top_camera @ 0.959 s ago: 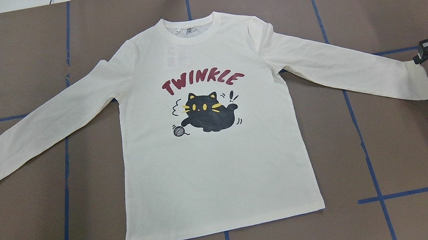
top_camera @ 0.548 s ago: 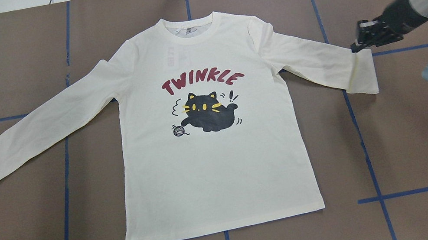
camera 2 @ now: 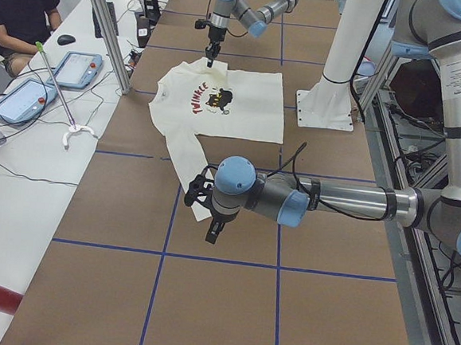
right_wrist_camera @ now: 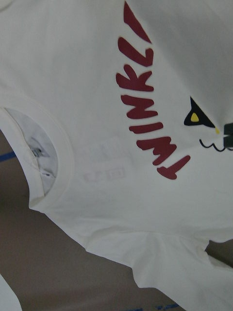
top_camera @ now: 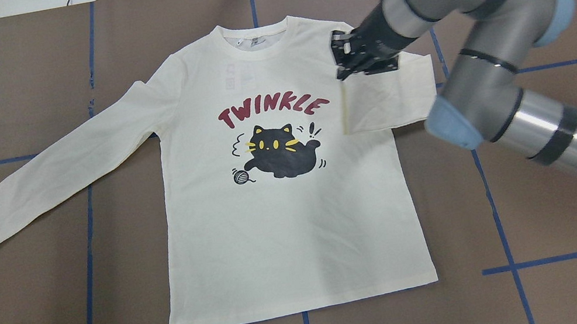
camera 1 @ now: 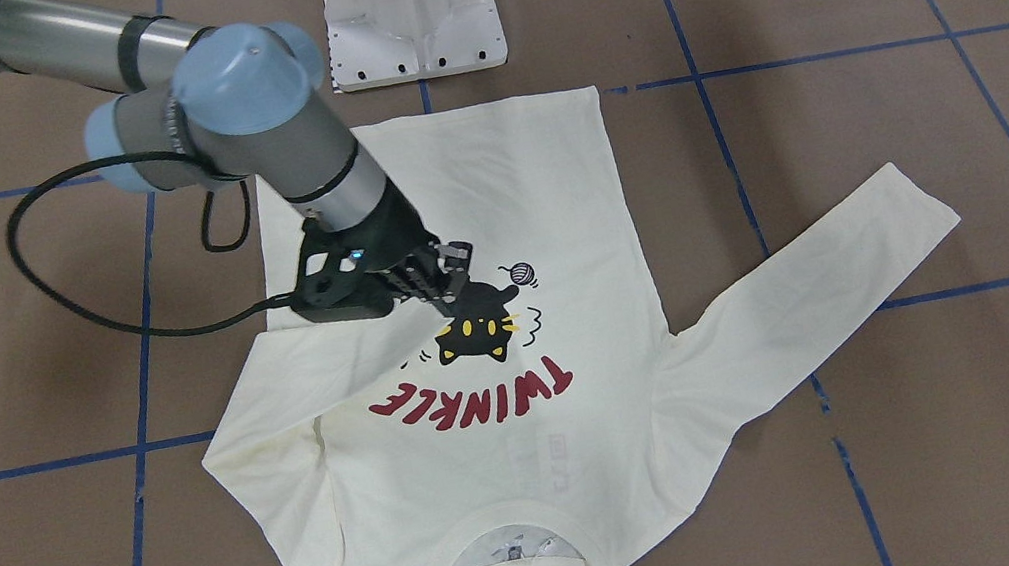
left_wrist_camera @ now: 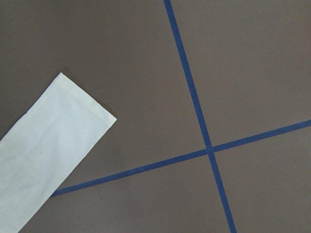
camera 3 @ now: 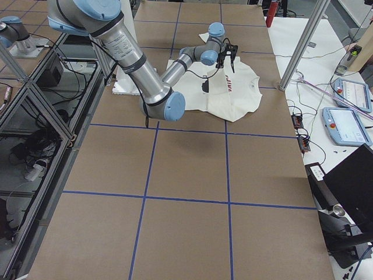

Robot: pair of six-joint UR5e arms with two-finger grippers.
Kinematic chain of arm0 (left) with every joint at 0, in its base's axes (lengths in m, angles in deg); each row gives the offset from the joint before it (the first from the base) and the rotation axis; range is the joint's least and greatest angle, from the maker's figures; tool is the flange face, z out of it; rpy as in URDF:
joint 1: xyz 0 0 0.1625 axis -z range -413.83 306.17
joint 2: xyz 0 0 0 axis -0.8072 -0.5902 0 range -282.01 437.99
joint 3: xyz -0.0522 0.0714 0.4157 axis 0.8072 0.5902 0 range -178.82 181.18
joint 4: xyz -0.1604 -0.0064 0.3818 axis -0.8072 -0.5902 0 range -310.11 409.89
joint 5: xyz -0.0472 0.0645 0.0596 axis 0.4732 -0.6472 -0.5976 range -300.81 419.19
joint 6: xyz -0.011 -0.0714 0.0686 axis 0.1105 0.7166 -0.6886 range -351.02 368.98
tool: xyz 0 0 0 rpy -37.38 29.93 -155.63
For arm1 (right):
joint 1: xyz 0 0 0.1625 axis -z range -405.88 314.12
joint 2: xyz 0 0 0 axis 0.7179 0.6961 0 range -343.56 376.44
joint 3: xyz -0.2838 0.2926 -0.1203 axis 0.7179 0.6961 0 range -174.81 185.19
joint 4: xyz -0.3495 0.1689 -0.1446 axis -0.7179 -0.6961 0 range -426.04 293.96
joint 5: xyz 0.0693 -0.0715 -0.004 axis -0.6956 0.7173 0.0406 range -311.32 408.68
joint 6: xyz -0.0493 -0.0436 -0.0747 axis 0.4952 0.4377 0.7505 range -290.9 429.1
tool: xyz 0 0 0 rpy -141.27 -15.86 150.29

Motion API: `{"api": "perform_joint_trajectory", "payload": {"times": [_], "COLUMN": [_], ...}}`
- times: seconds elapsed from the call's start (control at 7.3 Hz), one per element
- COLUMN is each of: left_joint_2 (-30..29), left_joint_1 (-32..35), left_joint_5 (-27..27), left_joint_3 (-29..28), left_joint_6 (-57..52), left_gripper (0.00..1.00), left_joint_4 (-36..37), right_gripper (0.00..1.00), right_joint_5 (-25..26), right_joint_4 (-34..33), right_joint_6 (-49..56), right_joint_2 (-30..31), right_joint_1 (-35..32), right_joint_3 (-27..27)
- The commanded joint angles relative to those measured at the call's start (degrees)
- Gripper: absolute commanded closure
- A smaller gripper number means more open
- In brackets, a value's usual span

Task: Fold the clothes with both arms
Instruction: 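Fold the grasped sleeve across the shirt front with the right gripper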

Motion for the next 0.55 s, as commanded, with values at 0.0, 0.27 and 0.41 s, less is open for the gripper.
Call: {"api": "perform_joint_trajectory", "payload": {"times": [0.0,0.27,0.41], "left_joint_2": [0.0,0.0,0.0], "left_joint_1": [0.0,0.0,0.0], "left_joint_5": [0.1,0.1,0.1], "left_joint_3": [0.0,-0.1,-0.2], "left_joint_6": [0.1,0.1,0.1], "left_gripper": [0.0,0.0,0.0], "left_joint_4": [0.0,0.0,0.1], "right_gripper": [1.0,1.0,1.0], "right_joint_5": [9.4,12.9,15.4], "right_joint_4": [1.1,6.8,6.9], "right_joint_6": [-0.9,-0.9,-0.8], "right_joint_2": [-13.3,-18.2,-19.5], "right_joint_1": [7.2,9.5,11.2], "right_joint_3": [14.8,24.1,25.2]}}
